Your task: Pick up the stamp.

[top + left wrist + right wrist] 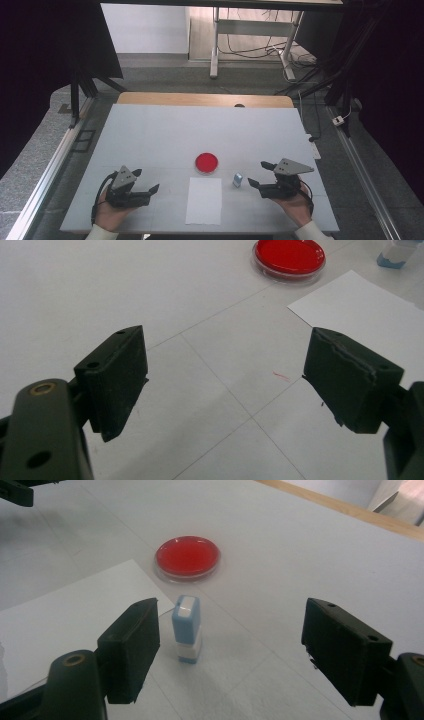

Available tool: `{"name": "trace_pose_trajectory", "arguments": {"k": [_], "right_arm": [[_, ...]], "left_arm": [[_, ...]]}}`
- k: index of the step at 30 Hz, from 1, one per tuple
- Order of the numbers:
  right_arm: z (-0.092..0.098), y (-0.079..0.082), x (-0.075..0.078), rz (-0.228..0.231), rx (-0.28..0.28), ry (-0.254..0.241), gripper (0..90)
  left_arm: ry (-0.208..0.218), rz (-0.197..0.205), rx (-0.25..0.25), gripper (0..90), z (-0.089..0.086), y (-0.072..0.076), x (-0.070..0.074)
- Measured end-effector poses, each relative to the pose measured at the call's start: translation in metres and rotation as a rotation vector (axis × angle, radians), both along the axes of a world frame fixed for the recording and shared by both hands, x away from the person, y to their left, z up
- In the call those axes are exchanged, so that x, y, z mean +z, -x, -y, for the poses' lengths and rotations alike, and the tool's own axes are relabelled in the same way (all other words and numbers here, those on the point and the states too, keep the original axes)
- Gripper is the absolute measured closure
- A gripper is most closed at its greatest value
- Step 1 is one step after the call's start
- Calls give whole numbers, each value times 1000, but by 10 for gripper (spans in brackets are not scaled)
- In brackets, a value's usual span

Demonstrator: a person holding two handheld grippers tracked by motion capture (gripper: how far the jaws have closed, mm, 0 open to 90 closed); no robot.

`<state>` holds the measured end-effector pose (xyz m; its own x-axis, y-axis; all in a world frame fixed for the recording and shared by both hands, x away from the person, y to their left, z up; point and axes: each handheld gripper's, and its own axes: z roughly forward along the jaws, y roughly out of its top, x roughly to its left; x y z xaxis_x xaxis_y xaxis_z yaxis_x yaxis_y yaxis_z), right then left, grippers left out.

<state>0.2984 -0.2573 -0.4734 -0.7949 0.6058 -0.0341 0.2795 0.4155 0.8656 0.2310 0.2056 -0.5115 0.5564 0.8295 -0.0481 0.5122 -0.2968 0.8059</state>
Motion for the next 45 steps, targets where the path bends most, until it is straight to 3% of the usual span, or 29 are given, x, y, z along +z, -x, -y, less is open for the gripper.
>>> {"name": "trace_pose_trajectory", "arguments": {"k": [16, 25, 33, 45], "right_arm": [[-30, -4, 0, -44, 39, 67, 280], [-52, -9, 5, -70, 38, 182, 307], [-53, -10, -6, -76, 33, 167, 391], [-56, -10, -17, -87, 23, 188, 582]], "left_arm": [[0, -6, -14, 176, 2, 0, -1], [-3, 1, -15, 176, 3, 1, -1], [-10, 3, -20, 177, 6, 1, -2], [-16, 0, -20, 177, 5, 1, -3]]}}
